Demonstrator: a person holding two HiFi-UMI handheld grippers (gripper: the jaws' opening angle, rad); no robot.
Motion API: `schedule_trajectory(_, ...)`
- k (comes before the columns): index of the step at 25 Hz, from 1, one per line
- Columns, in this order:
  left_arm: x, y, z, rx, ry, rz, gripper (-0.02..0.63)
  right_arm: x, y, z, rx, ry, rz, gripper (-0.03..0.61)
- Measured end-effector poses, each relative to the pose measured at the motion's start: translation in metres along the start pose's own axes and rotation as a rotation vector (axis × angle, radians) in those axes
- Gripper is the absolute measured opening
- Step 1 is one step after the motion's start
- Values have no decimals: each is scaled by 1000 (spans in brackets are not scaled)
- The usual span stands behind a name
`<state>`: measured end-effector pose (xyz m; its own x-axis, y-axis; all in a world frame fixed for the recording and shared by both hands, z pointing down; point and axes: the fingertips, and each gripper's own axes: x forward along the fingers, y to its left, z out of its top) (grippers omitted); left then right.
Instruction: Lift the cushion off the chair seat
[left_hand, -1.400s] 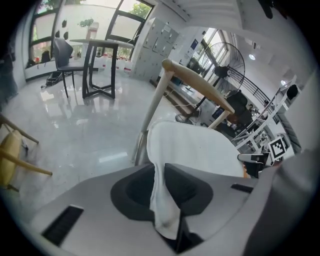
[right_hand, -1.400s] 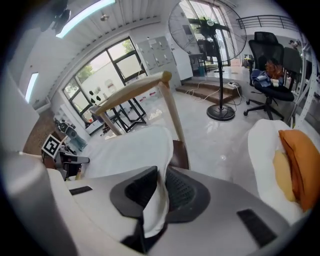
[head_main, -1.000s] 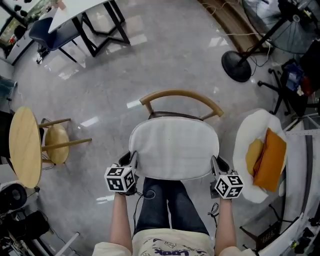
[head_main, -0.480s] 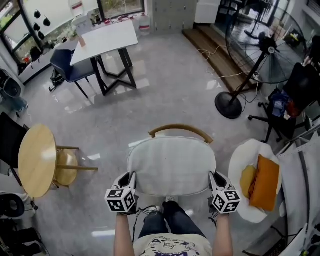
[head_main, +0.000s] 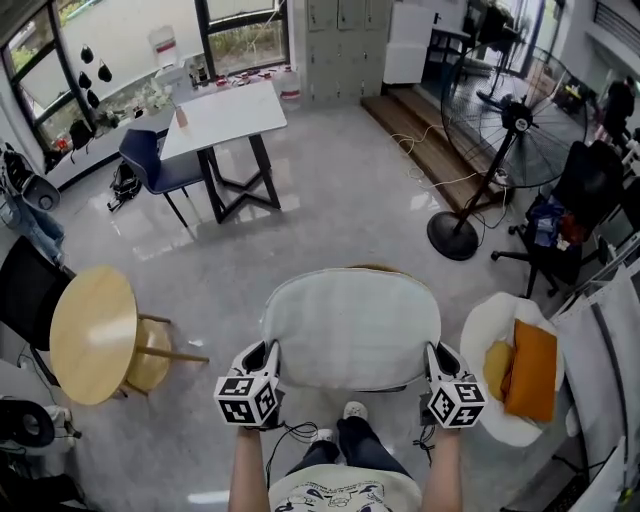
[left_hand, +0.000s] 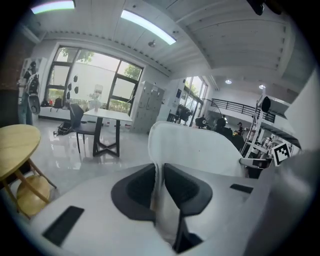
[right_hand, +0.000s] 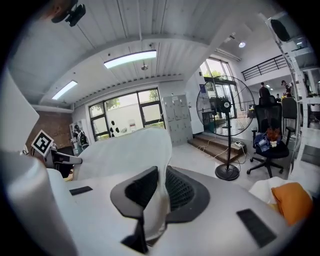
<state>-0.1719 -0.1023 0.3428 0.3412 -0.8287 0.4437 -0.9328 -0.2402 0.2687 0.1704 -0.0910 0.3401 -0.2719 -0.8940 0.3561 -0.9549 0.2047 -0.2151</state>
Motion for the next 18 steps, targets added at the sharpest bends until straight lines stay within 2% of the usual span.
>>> schedule_trajectory(7,-46,-4,25,47,-65,-25,71,-40,30,20,-16,-72,-17,66)
schedule_trajectory(18,-78,-8,30,51,-116,-48,67,-74,50,30,-35,-135,-28,65)
